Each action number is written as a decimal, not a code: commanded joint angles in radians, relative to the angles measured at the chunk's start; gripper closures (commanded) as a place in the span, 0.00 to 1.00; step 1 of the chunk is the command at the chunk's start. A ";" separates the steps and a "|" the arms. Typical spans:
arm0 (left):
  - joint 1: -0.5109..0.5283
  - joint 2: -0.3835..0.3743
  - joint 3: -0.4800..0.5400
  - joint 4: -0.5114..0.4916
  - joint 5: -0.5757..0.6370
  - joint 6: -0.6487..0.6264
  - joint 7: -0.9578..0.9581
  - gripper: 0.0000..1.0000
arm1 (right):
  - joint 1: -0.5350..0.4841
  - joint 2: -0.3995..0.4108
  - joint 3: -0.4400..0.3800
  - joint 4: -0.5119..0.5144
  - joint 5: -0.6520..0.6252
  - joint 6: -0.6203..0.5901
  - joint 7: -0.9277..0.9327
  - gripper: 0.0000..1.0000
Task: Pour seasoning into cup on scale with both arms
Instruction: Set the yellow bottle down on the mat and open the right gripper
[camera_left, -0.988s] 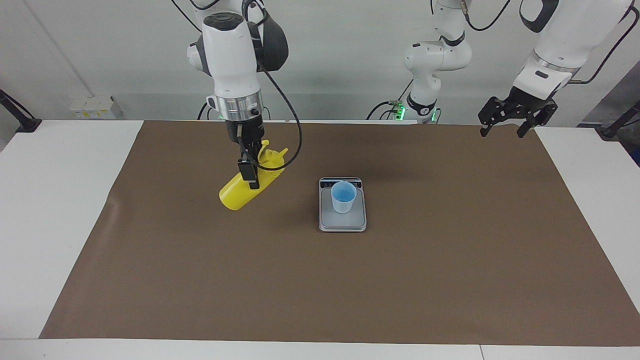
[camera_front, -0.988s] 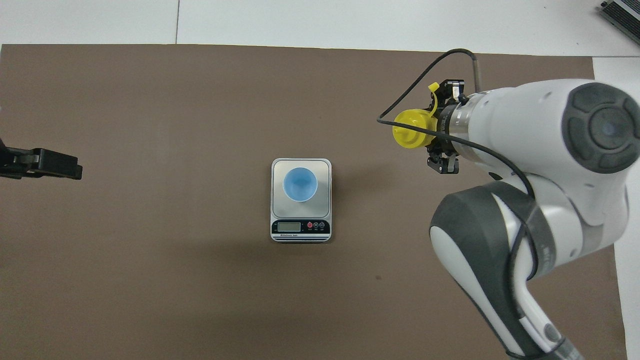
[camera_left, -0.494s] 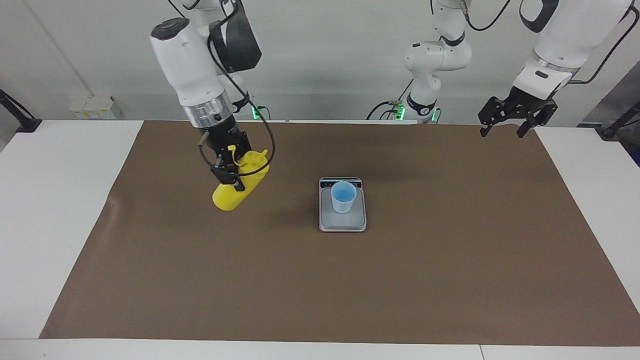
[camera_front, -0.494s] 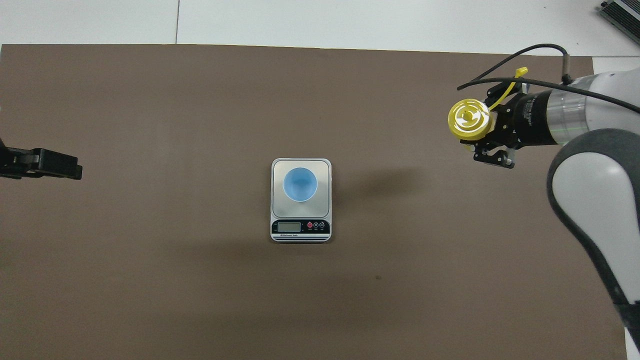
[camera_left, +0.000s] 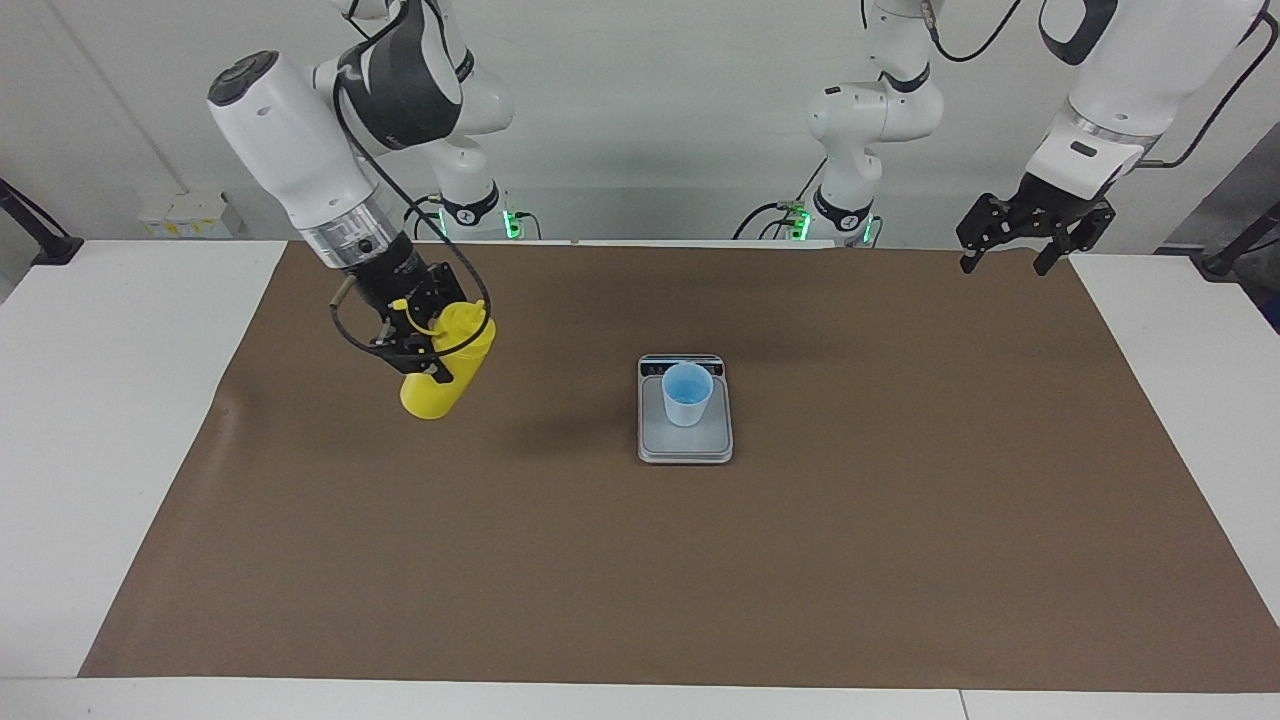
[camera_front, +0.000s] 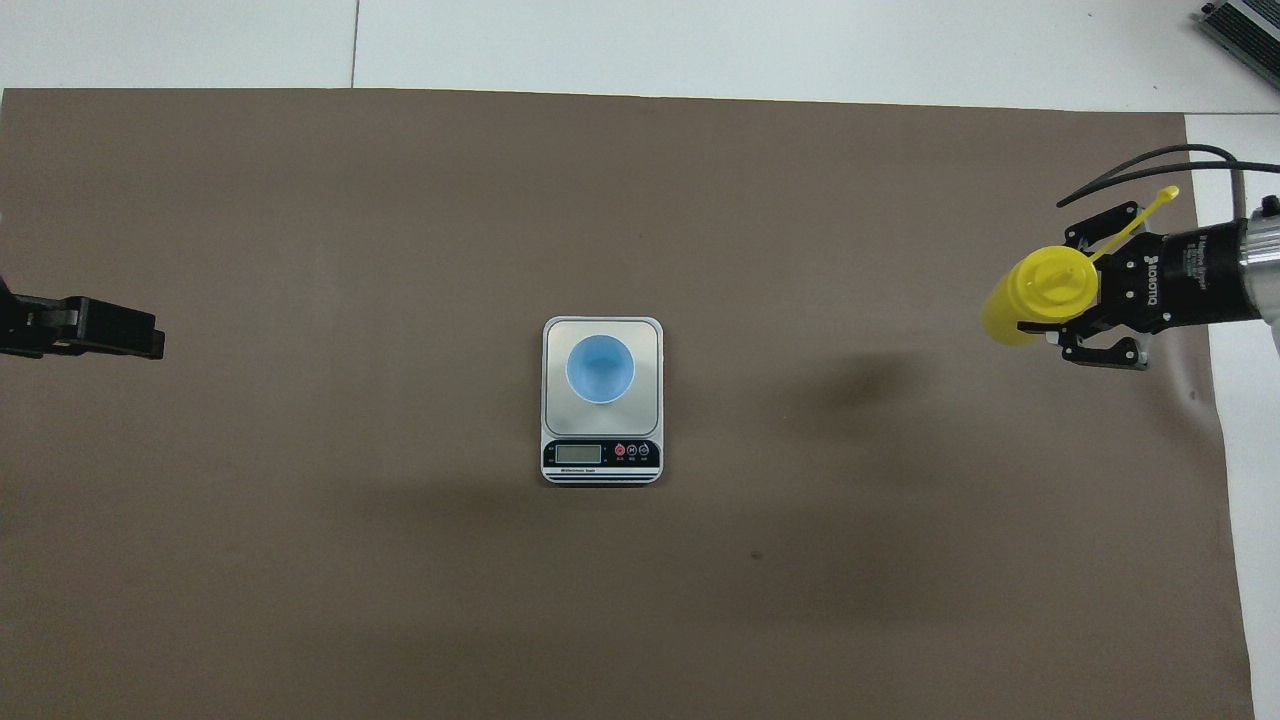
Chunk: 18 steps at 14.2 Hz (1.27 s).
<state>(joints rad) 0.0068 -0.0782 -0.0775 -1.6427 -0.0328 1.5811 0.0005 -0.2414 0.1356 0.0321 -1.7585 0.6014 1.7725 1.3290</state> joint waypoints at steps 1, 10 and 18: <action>0.015 -0.014 -0.004 -0.011 -0.015 -0.009 0.010 0.00 | -0.071 0.036 0.012 -0.001 0.060 -0.051 -0.129 1.00; 0.015 -0.014 -0.004 -0.011 -0.015 -0.009 0.010 0.00 | -0.213 0.133 0.011 -0.074 0.130 -0.117 -0.379 1.00; 0.015 -0.014 -0.004 -0.011 -0.015 -0.009 0.010 0.00 | -0.262 0.203 0.009 -0.093 0.167 -0.165 -0.511 1.00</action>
<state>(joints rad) 0.0068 -0.0782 -0.0775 -1.6427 -0.0328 1.5810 0.0005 -0.4922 0.3539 0.0316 -1.8421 0.7346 1.6290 0.8440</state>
